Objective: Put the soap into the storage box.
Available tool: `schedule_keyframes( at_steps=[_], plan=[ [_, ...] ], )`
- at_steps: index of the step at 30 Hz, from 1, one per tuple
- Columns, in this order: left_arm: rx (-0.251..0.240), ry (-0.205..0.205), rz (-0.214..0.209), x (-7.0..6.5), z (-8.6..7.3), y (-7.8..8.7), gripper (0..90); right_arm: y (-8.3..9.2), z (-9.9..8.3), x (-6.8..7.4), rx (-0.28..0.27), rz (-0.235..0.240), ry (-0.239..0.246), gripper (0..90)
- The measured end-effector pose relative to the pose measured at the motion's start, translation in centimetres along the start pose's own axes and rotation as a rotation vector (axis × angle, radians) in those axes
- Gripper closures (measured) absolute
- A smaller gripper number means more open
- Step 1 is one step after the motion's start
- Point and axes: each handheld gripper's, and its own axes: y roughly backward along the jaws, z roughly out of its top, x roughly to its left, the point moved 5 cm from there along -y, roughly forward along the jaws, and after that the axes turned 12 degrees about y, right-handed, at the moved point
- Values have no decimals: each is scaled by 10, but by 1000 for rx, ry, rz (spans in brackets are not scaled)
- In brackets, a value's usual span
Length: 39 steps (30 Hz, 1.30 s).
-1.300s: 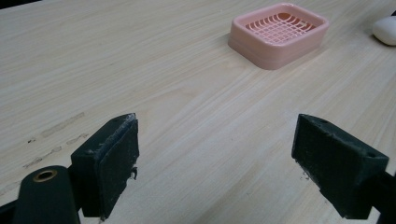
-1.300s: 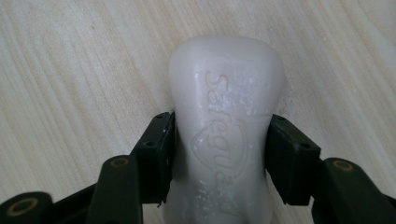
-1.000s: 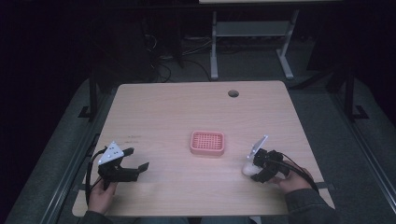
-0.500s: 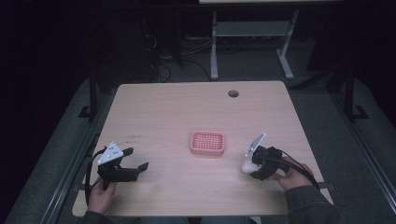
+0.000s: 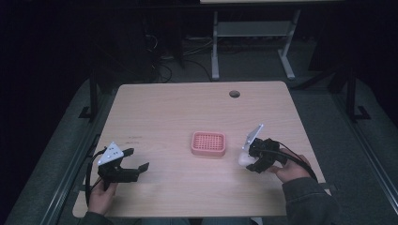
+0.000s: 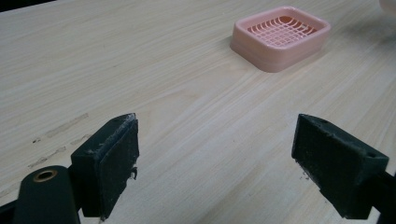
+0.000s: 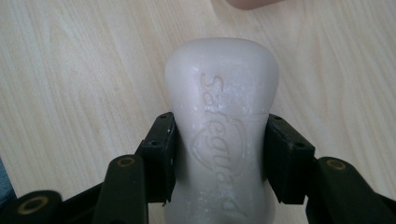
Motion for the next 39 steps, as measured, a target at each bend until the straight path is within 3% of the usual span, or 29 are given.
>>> schedule_keyframes(
  at_steps=[17,39],
  plan=[
    [-4,7,2,1,0,1,145,1,18,-17,-29,14,15,489],
    [-9,11,2,0,1,2,145,-3,57,-35,-37,44,53,490]
  ],
)
